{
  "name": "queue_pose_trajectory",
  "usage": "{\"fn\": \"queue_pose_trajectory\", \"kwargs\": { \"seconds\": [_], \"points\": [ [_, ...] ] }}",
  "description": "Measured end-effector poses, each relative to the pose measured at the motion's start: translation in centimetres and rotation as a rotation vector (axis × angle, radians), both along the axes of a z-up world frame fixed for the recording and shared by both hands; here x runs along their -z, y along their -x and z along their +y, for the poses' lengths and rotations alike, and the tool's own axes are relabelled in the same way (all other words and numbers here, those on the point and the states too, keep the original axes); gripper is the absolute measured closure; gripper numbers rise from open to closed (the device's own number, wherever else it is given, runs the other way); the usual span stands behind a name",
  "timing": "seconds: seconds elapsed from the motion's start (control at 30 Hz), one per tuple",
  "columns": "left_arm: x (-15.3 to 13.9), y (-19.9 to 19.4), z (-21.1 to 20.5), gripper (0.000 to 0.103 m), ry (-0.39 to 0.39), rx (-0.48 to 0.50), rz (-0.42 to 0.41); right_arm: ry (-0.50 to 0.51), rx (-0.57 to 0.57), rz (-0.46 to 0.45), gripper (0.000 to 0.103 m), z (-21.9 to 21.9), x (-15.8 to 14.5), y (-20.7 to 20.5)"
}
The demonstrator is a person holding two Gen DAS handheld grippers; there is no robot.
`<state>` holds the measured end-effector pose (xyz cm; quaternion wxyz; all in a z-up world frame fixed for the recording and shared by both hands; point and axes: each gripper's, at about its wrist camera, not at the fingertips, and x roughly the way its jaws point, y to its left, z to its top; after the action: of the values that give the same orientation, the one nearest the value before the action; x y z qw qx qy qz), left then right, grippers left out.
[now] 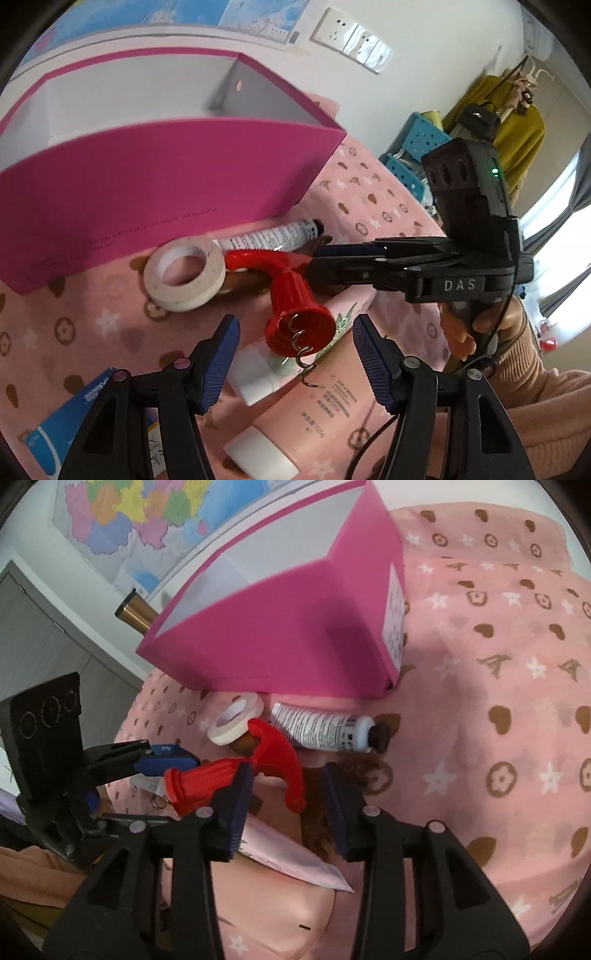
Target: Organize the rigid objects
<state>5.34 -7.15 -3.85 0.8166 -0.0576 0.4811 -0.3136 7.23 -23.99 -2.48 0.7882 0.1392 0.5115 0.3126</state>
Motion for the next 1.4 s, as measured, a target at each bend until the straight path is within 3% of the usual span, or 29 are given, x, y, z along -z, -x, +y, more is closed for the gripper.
{"fn": "queue_pose_trajectory", "kwargs": {
  "seconds": [0.07, 0.1, 0.13, 0.2, 0.43, 0.8, 1.07, 1.4],
  "points": [
    [0.3, -0.2, -0.3, 0.051, -0.005, -0.009, 0.016, 0.002, -0.012, -0.014, 0.062, 0.4, 0.0, 0.1],
    [0.4, -0.2, -0.3, 0.054, -0.004, -0.013, 0.020, 0.005, -0.022, -0.020, 0.067, 0.6, 0.0, 0.2],
    [0.5, -0.2, -0.4, 0.062, -0.001, -0.015, 0.024, 0.009, -0.025, -0.020, 0.078, 0.7, 0.1, 0.2],
    [0.5, -0.2, -0.3, 0.066, -0.001, -0.024, 0.021, 0.023, -0.023, -0.024, 0.087, 0.8, 0.3, 0.4],
    [-0.6, 0.6, -0.4, 0.067, 0.008, -0.015, -0.018, 0.032, 0.008, -0.086, 0.088, 0.5, -1.0, 1.6],
    [-6.2, 1.2, -0.6, 0.067, 0.025, 0.026, -0.163, 0.032, 0.057, -0.259, 0.088, -0.3, -7.3, 3.4],
    [-10.2, -2.2, -0.6, 0.067, -0.008, 0.021, -0.255, 0.026, 0.088, -0.347, 0.088, -0.3, -10.8, 1.4],
    [-10.1, -8.5, -1.2, 0.067, -0.062, -0.022, -0.229, 0.061, 0.153, -0.351, 0.088, 0.1, -10.9, -4.1]
  ]
}}
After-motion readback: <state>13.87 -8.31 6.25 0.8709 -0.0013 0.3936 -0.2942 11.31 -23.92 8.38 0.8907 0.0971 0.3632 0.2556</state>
